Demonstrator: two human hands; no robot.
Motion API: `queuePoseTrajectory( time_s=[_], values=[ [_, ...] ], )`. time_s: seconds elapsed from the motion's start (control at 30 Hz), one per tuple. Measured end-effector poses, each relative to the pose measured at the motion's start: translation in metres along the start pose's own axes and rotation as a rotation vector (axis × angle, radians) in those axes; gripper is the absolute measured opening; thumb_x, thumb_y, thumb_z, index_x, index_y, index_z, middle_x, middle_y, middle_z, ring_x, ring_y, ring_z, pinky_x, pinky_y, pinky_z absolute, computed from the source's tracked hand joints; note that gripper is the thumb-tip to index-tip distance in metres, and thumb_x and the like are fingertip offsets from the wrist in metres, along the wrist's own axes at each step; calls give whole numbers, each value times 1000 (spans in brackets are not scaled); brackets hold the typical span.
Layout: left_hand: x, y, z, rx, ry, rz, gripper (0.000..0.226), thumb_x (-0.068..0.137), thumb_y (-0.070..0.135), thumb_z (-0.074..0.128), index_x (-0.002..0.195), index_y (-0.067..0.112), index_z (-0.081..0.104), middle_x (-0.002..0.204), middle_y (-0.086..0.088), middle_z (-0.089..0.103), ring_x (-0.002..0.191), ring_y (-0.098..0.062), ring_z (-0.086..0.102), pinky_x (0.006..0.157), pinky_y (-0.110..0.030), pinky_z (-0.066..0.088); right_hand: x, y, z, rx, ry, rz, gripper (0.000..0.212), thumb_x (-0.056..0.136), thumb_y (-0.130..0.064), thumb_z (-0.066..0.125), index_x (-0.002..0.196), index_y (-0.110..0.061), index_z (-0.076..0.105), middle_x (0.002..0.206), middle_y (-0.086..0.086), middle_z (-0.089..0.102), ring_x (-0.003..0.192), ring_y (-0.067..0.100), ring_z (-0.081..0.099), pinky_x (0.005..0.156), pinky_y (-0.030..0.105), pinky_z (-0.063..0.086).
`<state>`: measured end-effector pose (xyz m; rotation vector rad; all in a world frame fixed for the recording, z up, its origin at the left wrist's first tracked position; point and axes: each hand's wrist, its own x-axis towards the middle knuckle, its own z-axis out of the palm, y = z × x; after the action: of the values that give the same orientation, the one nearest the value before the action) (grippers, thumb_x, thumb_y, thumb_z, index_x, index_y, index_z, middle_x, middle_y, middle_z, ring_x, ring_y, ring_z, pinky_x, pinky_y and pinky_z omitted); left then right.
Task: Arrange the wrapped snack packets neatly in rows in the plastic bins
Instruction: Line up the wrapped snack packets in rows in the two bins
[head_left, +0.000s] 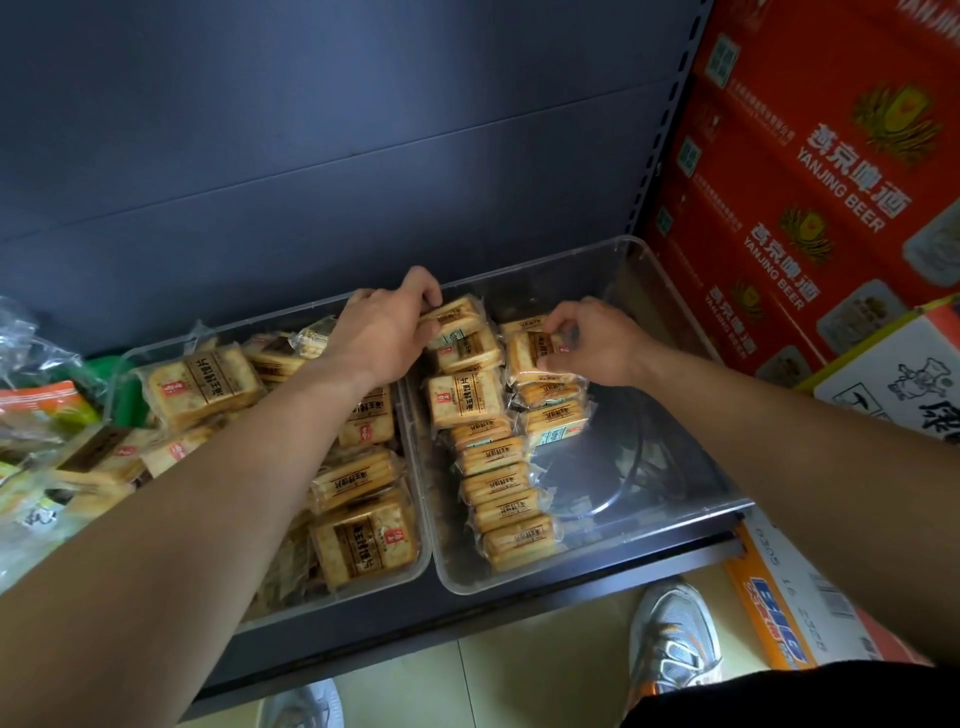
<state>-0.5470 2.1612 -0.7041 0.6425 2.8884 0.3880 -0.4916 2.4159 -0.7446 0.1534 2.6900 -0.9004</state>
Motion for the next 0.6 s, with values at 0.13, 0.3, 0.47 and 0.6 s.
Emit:
queuePoseTrajectory(
  time_s=[0.13,0.3,0.47,0.6],
  values=[
    [2,0,-3,-169,-17,-15,17,103,21,55,95,35,53,101,11,68,98,-20,64,99,-50,49,0,-1,1,-26,12,-27,50,83,-37,82,126,-21,61,116,2,51,102,19,58,90,33,50],
    [3,4,-8,-205,-44,-45,29,105,19,50,91,38,66,107,13,66,105,-16,62,102,-47,50,2,-4,4,-42,14,-21,52,83,-37,82,127,-21,60,117,-2,48,108,19,56,93,34,49],
    [2,4,-10,-113,-109,-39,17,91,39,71,101,45,58,108,16,66,108,-17,63,111,-51,40,0,-6,5,-56,30,-17,54,83,-39,81,130,-21,60,125,2,51,110,20,58,97,37,50],
    [-1,5,-10,-197,-55,-41,27,88,27,77,101,40,57,105,14,66,102,-14,64,101,-47,50,-3,-12,-2,-53,90,-21,56,81,-38,83,129,-21,61,123,0,51,111,19,57,95,35,49]
  ],
)
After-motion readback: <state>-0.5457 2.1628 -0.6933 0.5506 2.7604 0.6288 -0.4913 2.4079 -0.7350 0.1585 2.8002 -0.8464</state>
